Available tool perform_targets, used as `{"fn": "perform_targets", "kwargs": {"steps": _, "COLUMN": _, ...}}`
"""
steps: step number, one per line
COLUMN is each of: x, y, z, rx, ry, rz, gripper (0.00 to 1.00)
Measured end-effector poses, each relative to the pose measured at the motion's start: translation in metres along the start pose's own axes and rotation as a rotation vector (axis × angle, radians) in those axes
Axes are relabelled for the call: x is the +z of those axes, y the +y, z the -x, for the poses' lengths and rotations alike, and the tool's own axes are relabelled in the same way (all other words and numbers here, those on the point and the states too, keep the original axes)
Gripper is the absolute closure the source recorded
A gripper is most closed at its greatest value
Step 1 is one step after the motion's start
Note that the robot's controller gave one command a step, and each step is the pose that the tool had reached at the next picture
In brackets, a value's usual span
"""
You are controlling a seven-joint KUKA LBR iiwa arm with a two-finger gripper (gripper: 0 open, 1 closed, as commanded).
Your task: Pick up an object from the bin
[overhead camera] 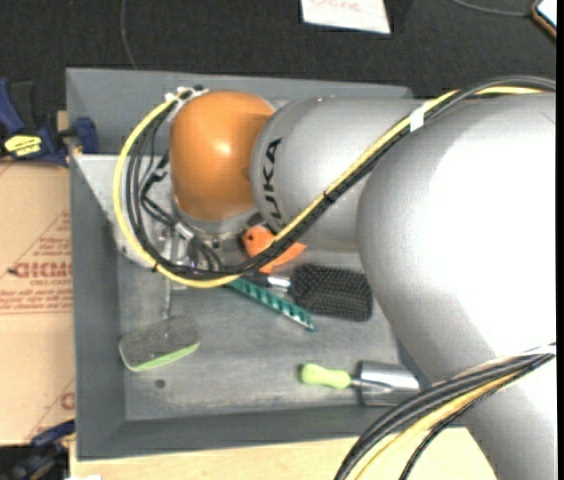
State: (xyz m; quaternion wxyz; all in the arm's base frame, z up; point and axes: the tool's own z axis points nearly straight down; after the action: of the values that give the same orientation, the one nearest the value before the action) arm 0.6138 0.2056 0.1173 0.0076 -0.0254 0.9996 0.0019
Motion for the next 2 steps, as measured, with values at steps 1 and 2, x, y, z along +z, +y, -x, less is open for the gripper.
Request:
{"fn": "perform_targets", "kwargs": {"steps": 1, "x": 0.016, "y": 0.038, "z": -0.132, "rx": 0.221, "ry": 0.023, "rz": -0.005, "gripper": 0.00}}
{"fn": "perform_targets", "kwargs": {"steps": 2, "x": 0.046, "y": 0.011, "z": -0.044, "rx": -0.319, "ry": -0.011, "rz": 0.000, "gripper": 0.00}}
